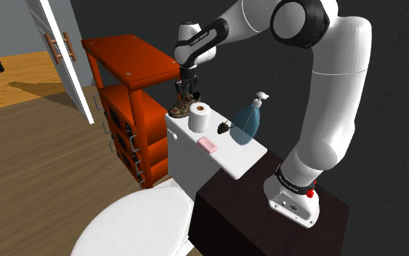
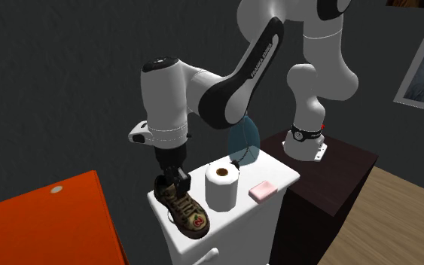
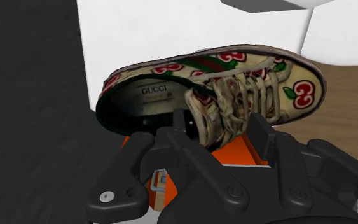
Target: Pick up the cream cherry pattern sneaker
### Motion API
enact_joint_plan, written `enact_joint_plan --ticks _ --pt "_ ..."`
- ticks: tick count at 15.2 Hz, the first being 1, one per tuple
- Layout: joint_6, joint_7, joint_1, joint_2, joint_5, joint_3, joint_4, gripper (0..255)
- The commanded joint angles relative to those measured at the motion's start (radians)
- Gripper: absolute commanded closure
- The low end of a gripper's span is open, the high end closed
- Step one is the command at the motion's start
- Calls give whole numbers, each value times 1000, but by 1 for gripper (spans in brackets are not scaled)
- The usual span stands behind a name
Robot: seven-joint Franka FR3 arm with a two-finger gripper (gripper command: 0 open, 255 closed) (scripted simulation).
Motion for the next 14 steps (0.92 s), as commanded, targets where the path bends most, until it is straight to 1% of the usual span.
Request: enact_joint_plan --ticks 1,14 --pt "-16 -1 0 -13 0 0 3 255" --pt "-163 -4 1 -101 -2 -1 62 255"
